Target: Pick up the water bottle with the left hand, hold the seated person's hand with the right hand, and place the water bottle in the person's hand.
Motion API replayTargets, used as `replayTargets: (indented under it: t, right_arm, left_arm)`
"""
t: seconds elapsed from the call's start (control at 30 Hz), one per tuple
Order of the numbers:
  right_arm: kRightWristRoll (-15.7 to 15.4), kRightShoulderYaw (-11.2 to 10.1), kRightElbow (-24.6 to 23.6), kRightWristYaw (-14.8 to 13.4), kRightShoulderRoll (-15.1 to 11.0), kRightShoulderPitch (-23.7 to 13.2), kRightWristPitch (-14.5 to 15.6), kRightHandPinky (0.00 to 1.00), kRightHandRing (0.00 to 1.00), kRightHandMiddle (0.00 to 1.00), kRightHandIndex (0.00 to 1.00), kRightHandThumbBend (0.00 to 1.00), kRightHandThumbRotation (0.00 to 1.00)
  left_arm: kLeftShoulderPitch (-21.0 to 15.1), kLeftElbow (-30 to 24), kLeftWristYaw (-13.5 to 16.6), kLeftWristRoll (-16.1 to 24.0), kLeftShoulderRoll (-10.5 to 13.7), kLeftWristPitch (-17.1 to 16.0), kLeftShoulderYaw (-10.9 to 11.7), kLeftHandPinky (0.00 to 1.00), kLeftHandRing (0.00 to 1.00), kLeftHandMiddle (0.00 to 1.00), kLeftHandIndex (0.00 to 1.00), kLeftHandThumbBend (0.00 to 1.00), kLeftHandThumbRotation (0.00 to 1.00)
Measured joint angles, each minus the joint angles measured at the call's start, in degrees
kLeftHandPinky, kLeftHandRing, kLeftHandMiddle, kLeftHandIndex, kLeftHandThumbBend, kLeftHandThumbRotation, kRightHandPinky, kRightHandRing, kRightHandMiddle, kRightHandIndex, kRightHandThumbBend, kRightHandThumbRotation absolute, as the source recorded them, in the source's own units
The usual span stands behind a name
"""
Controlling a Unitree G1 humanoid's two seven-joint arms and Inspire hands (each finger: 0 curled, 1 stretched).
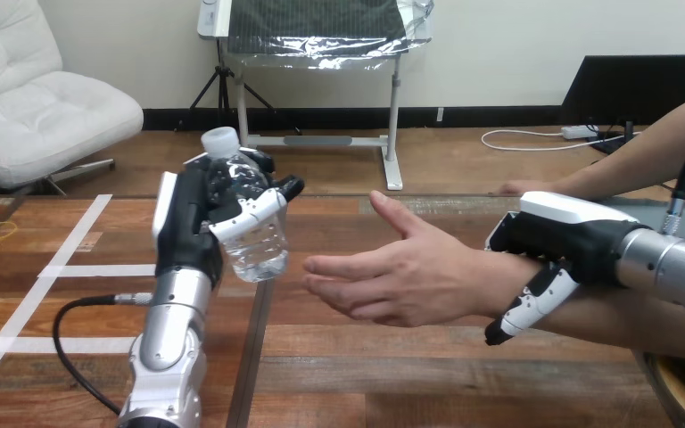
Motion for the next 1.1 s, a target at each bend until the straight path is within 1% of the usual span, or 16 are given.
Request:
replayTargets:
  t: [0.2, 0.57, 0.6, 0.8, 1.1]
  right_arm:
    - [-0.8, 0.5, -0.2, 0.3, 1.0, -0.5, 0.6, 0.22, 0.28, 0.35, 0.36, 0.81, 0.23]
    - [-1.3, 1.7, -0.4, 0.5, 2.6, -2.1, 2.2, 0.23, 0.30, 0.37, 0.38, 0.81, 0.21]
    - [-1.3, 2.2, -0.6, 0.6, 3.8, -3.6, 2.7, 0.25, 0.32, 0.39, 0.39, 0.82, 0.21]
    - [-2.0, 2.7, -0.6, 0.6, 4.5, -4.4, 3.3, 0.25, 0.31, 0.39, 0.38, 0.82, 0.20]
    - [-3.0, 3.7, -0.5, 0.6, 5.6, -6.0, 4.6, 0.26, 0.33, 0.40, 0.39, 0.81, 0.19]
  left_arm:
    - [-1.2, 2.1, -0.3, -0.2, -1.0, -1.0, 0.0, 0.31, 0.35, 0.41, 0.43, 0.62, 0.00]
    - [-3.7, 5.1, -1.6, -1.0, -3.1, -1.5, 0.3, 0.31, 0.35, 0.40, 0.44, 0.63, 0.00]
    - [-5.6, 6.0, -2.0, -1.0, -4.8, -2.1, 0.2, 0.32, 0.35, 0.41, 0.44, 0.65, 0.00]
    - [-6.4, 6.3, -1.9, -1.1, -5.8, -2.4, 0.2, 0.32, 0.35, 0.40, 0.44, 0.65, 0.00]
    - [-7.4, 6.3, -2.2, -2.4, -7.7, -2.4, 0.4, 0.32, 0.35, 0.41, 0.44, 0.65, 0.00]
